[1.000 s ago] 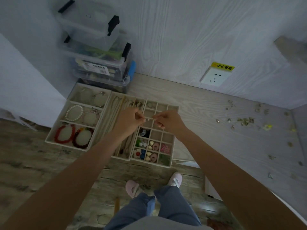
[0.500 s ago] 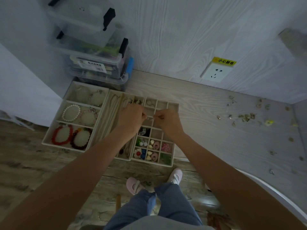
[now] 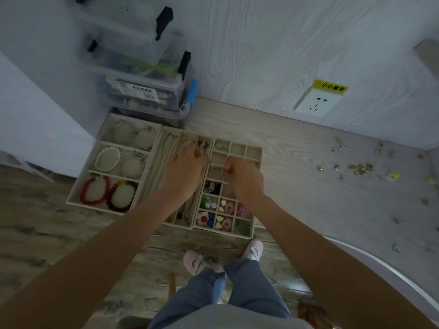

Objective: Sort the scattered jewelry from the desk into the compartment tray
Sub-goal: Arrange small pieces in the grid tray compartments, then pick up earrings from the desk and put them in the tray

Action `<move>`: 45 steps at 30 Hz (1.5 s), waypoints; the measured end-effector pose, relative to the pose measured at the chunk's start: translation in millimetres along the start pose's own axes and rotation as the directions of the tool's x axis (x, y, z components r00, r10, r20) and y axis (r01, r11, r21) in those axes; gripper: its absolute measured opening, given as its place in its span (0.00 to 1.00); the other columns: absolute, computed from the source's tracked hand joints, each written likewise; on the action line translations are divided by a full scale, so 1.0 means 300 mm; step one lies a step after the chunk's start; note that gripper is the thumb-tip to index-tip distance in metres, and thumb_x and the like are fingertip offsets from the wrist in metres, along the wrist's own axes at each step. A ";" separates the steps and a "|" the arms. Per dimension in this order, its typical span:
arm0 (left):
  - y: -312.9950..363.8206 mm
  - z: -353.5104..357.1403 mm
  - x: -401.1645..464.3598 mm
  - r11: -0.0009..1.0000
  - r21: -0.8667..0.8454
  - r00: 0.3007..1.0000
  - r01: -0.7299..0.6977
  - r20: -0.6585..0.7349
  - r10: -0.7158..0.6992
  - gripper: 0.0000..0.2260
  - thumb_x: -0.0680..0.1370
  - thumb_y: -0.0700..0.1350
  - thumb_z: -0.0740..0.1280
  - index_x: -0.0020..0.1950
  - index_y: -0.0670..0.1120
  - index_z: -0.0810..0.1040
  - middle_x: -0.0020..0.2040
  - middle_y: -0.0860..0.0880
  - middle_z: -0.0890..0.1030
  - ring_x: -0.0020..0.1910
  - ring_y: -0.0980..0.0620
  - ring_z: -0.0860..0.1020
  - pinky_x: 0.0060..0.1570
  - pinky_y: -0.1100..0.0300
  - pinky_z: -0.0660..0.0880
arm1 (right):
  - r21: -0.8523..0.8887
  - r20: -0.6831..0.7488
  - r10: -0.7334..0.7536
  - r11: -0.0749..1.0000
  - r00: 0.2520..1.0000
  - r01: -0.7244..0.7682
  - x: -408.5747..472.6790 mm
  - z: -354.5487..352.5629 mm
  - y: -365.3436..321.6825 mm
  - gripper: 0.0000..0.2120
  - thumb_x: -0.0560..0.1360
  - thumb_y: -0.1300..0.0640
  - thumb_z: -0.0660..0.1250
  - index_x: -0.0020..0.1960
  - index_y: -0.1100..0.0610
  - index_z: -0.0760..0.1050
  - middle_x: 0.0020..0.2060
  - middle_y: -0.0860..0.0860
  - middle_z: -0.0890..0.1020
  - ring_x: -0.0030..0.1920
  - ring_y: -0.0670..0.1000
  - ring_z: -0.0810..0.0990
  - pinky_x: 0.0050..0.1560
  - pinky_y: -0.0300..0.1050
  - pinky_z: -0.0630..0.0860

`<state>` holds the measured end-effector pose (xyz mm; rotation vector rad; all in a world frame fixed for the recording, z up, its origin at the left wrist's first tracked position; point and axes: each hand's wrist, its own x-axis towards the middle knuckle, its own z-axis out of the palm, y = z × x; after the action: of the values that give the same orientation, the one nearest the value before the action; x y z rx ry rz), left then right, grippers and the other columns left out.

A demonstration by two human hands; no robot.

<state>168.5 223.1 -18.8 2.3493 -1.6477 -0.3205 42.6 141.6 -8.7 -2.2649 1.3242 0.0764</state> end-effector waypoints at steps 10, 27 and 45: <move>-0.008 -0.031 -0.034 0.952 0.204 0.967 -0.229 0.160 0.198 0.19 0.76 0.37 0.63 0.63 0.54 0.77 0.74 0.44 0.61 0.74 0.43 0.55 0.68 0.49 0.57 | -0.057 0.098 -0.059 0.996 0.993 0.064 -0.006 0.002 -0.015 0.07 0.75 0.57 0.63 0.51 0.53 0.77 0.50 0.52 0.81 0.51 0.54 0.79 0.48 0.48 0.77; -0.004 -0.048 -0.029 0.929 0.259 0.951 -0.264 0.228 0.207 0.20 0.77 0.38 0.61 0.67 0.53 0.73 0.75 0.45 0.57 0.74 0.44 0.53 0.70 0.49 0.54 | -0.257 0.103 -0.206 0.940 0.973 0.227 -0.007 0.012 0.000 0.14 0.78 0.57 0.58 0.57 0.55 0.80 0.50 0.55 0.76 0.47 0.56 0.79 0.41 0.45 0.73; 0.138 -0.064 0.054 0.932 0.299 0.976 -0.207 0.136 0.173 0.17 0.77 0.41 0.63 0.65 0.51 0.73 0.66 0.49 0.73 0.69 0.49 0.66 0.69 0.46 0.56 | 0.043 0.089 -0.072 0.997 0.993 0.069 -0.003 -0.147 0.191 0.15 0.77 0.55 0.61 0.63 0.52 0.75 0.56 0.53 0.74 0.54 0.54 0.77 0.51 0.45 0.73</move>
<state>143.5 195.9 12.5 2.3948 -2.0961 -0.1595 -14.1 99.9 6.9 -2.2447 1.1880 0.1252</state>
